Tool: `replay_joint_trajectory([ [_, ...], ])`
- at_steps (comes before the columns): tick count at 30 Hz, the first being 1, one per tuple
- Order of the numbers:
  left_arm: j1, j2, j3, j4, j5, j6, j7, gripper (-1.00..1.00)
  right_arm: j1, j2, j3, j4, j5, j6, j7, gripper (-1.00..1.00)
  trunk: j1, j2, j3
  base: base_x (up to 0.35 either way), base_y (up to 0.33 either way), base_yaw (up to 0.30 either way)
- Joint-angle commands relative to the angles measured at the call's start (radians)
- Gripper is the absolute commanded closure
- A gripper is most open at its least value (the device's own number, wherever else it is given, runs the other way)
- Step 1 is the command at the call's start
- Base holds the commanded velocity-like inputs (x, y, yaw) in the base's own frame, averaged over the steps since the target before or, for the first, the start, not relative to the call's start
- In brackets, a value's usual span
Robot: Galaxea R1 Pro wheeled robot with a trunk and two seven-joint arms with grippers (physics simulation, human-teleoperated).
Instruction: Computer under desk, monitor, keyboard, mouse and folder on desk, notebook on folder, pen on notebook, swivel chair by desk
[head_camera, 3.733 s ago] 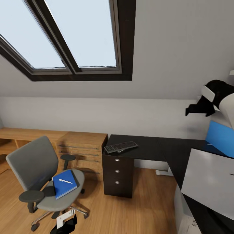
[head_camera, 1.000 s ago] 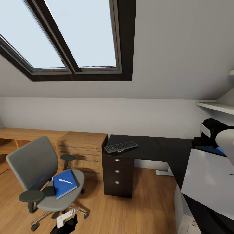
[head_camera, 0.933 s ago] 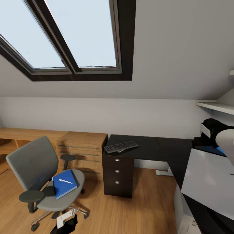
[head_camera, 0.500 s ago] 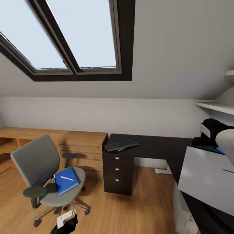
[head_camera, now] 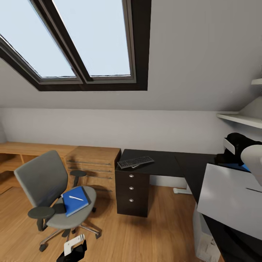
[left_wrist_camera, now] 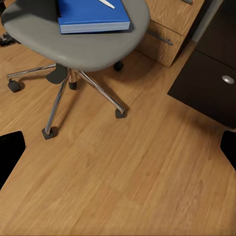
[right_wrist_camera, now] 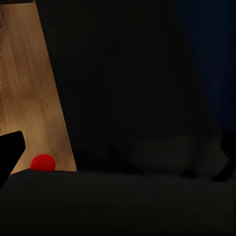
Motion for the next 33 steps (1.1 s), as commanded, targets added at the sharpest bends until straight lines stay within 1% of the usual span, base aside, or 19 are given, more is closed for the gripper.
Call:
replay_joint_trajectory([
  [1,0.000,-0.001,0.001,0.000,0.006,-0.003,0.000,-1.00,-0.001,0.001,0.003,0.002,-0.001,0.001,-0.004,-1.00,0.000,-0.001,0.000,-0.128,0.045,0.000],
  [13,0.000,-0.001,0.001,0.000,0.006,-0.003,0.000,-1.00,-0.001,0.004,0.004,-0.001,-0.005,0.004,-0.002,-1.00,0.000,-0.001,0.000,-0.144,0.058,0.000],
  [20,0.000,-0.001,0.001,0.000,0.006,-0.002,0.000,-1.00,-0.001,0.004,0.004,-0.006,-0.006,0.004,-0.002,-1.00,0.000,-0.001,0.000,-0.172,0.025,0.000],
  [24,0.000,-0.001,0.001,0.000,0.006,-0.002,0.000,-1.00,-0.001,0.004,0.004,-0.008,-0.006,0.005,-0.001,-1.00,0.000,-0.001,0.000,-0.081,0.008,0.000],
  [28,0.000,-0.001,0.001,0.000,0.006,-0.002,0.000,-1.00,-0.002,0.005,0.005,-0.011,-0.009,0.017,0.001,-1.00,0.000,-0.001,0.000,-0.192,0.001,0.000],
  [31,0.000,-0.001,0.001,0.000,0.006,-0.002,0.000,-1.00,-0.002,0.005,0.005,-0.014,-0.010,0.027,0.019,-1.00,0.000,-0.001,0.000,-0.069,0.000,0.000],
  [33,0.000,-0.001,0.001,0.000,0.006,-0.002,0.000,-1.00,-0.002,0.005,0.003,-0.020,-0.011,0.045,0.061,-1.00,0.000,-0.001,0.000,-0.026,0.000,0.000],
])
